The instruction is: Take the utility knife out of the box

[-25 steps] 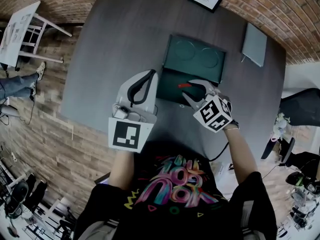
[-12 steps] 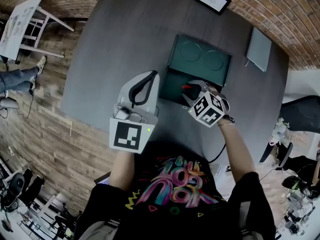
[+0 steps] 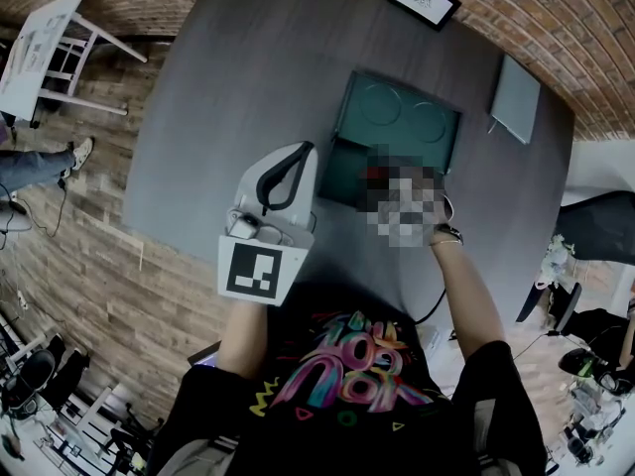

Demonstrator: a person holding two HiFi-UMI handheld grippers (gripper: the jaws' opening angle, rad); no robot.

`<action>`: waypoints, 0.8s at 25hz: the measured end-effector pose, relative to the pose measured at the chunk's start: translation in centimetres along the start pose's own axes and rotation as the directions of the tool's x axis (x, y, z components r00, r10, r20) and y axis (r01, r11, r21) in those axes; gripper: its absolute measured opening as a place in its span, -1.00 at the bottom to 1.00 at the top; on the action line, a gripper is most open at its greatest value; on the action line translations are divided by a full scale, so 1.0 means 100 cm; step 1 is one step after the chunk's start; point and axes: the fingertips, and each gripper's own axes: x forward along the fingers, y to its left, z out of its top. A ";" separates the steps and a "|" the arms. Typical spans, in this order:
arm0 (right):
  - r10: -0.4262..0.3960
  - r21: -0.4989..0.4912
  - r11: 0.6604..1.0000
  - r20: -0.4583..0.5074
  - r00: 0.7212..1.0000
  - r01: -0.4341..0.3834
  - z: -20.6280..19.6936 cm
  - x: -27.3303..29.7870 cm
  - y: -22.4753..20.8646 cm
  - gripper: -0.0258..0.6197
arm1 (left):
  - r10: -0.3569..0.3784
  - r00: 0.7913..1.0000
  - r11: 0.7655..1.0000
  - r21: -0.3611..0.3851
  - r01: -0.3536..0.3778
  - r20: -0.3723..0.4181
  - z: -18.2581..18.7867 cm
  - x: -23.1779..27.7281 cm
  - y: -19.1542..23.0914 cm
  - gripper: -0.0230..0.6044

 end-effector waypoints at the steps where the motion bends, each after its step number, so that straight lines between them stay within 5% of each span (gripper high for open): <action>1: 0.002 -0.009 1.000 -0.009 1.000 -0.002 -0.002 0.002 0.001 -0.50 | 0.000 1.000 1.000 0.000 0.000 0.000 0.000 0.000 0.000 -0.93; 20: 0.099 0.045 0.994 -0.028 0.995 -0.098 -0.005 0.006 0.002 -0.57 | -0.008 1.000 1.000 0.002 0.008 0.001 0.000 0.001 -0.001 -0.93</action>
